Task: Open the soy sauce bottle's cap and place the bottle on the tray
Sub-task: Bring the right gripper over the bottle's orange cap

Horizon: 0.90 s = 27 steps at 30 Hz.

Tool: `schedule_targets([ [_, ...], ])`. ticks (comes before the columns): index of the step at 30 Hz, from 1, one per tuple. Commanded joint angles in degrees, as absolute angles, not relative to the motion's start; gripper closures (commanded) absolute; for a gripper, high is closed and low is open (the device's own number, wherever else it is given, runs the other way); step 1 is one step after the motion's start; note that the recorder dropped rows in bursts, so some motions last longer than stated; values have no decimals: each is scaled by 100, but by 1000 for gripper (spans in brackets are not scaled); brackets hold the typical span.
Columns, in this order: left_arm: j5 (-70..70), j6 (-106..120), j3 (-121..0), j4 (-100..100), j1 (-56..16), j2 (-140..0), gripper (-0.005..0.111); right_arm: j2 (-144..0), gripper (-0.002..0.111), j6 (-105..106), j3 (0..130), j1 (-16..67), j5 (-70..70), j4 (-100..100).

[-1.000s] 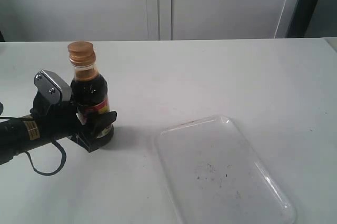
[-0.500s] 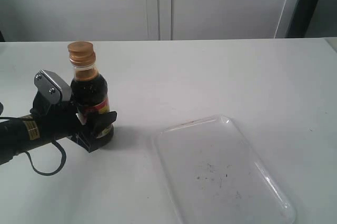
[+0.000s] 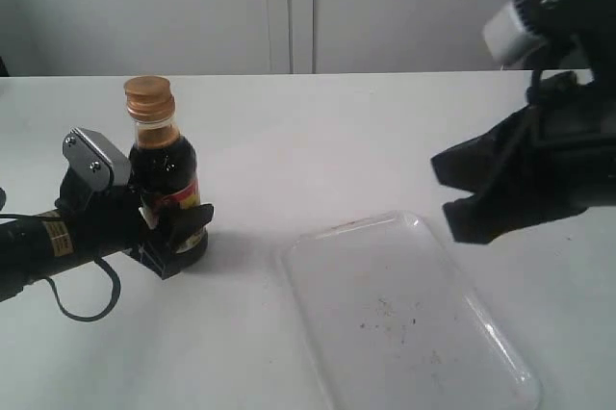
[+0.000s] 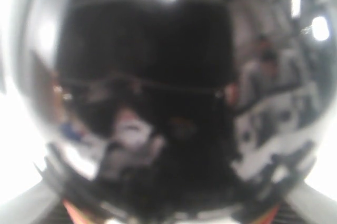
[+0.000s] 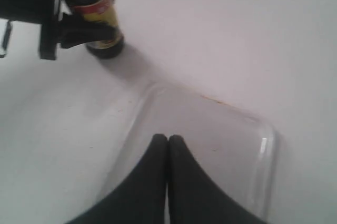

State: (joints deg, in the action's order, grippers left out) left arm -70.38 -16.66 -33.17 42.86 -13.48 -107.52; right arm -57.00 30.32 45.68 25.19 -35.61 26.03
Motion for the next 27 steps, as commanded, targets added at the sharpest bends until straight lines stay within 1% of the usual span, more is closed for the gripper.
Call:
schedule_targets([
  [1,-6996,-1666,-3275,4397,-1347,-10752,107,-5891,108,3487,4620,2823,-3555,3239],
  [8,-6996,-1666,-3275,4397,-1347,-10752,107,-6347,108,3872,4742,3453,-3448,3640],
  [19,-6996,-1655,-3275,4396,-1347,-10752,107,-7642,108,3858,5841,4461,-3373,3650],
  [27,-6996,-1655,-3275,4396,-1347,-10752,107,-8472,108,3858,6513,4824,-2792,3662],
])
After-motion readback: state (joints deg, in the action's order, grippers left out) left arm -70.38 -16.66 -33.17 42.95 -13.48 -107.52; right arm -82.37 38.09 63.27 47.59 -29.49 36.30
